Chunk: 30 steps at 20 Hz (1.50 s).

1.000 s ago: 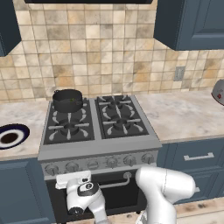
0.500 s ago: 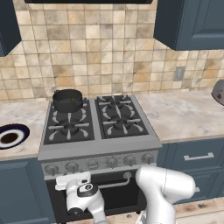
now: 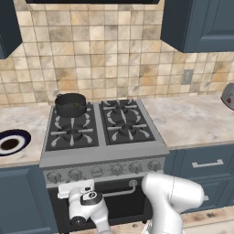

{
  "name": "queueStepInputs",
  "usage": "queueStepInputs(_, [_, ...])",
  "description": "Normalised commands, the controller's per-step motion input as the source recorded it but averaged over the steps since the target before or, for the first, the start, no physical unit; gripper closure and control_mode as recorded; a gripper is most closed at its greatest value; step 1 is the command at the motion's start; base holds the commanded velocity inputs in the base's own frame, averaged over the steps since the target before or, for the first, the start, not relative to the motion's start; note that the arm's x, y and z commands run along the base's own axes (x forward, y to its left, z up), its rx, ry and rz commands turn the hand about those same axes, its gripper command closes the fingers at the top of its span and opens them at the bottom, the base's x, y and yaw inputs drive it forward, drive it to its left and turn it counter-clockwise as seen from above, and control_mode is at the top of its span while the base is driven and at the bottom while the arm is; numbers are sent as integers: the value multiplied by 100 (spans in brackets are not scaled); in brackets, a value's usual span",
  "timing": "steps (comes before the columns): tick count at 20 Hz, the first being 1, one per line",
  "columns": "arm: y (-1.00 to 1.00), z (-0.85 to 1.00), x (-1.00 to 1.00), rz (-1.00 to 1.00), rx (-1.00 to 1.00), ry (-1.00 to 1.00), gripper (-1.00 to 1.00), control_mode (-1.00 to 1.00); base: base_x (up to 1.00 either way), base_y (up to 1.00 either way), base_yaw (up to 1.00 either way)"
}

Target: Retrieve the frozen meat and place it in the pot on a burner. Then turn the burner on.

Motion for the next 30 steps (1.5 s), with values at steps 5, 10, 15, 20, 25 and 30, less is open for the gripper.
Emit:
queueStepInputs(5, [0,-32,0,0,0,-12,-100,-100,0,0,0])
queueStepInputs(10, [0,-47,0,0,0,0,-100,-100,0,0,0])
queueStepInputs(15, [0,-26,0,0,0,-3,-100,-100,0,0,0])
queueStepInputs(20, [0,-22,0,0,0,-6,-100,-100,0,0,0])
queueStepInputs(25, [0,-36,0,0,0,-6,-100,-100,0,0,0])
queueStepInputs(30, [2,-24,4,0,0,-9,-100,-100,0,0,0])
